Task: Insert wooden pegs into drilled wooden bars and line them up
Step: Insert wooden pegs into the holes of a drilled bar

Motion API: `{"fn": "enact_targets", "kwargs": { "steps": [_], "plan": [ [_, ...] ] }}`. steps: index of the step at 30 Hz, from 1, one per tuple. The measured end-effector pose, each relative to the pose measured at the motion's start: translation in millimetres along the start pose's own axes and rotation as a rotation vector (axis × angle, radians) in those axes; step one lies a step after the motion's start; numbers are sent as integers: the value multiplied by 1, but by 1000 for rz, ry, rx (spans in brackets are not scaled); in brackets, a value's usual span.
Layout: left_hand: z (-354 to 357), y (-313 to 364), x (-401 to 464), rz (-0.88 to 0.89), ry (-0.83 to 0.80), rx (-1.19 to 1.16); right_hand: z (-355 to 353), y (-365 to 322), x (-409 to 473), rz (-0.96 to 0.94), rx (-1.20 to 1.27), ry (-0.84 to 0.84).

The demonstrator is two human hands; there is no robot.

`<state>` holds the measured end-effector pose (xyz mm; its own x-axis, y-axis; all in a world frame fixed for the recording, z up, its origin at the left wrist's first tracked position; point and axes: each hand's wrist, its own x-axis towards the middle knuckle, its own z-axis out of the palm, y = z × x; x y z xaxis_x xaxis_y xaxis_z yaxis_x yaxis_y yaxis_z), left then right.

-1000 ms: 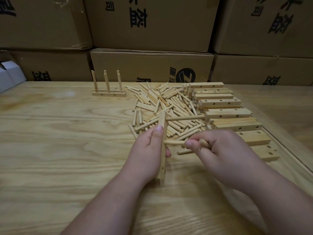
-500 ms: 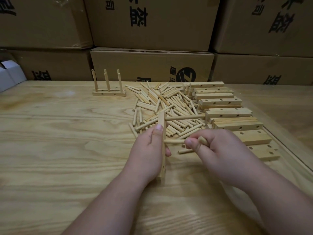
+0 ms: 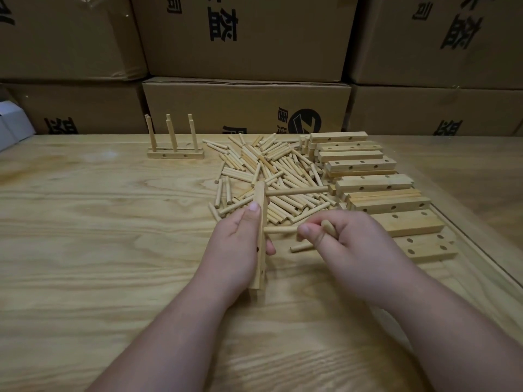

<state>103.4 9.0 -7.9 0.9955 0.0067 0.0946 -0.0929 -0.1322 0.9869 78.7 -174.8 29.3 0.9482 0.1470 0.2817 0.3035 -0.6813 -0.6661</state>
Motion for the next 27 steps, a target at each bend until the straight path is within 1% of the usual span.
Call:
{"fn": "enact_targets", "kwargs": {
  "steps": [2,4,7,10,12,14,16,18,20,22,24,27],
  "plan": [
    [0,1,0,-15,4,-75,2,1,-2,-18,49,47],
    [0,4,-2,-20,-34,-153,3,2,-3,-58,45,98],
    [1,4,-2,30,-108,-154,4,2,-4,-99,53,174],
    [2,4,-3,72,-140,-137,7,0,-4,-119,91,278],
    [2,3,-3,69,-131,-114,6,-1,-4,-79,229,318],
    [1,3,-2,39,-71,-136,3,-2,-6,-51,361,352],
    [-1,3,1,-1,-26,-214,1,-3,-7,-22,489,388],
    [-2,4,2,-37,-8,-339,-1,-3,-7,53,611,413],
    [-3,5,3,-57,4,-400,-1,-4,-6,134,623,382],
    [-2,5,3,-64,10,-402,1,-7,-4,172,654,288],
    [0,5,2,-59,14,-383,2,-11,-4,127,694,182],
    [0,6,-1,-37,32,-298,8,-14,-6,46,670,36]
  ]
}}
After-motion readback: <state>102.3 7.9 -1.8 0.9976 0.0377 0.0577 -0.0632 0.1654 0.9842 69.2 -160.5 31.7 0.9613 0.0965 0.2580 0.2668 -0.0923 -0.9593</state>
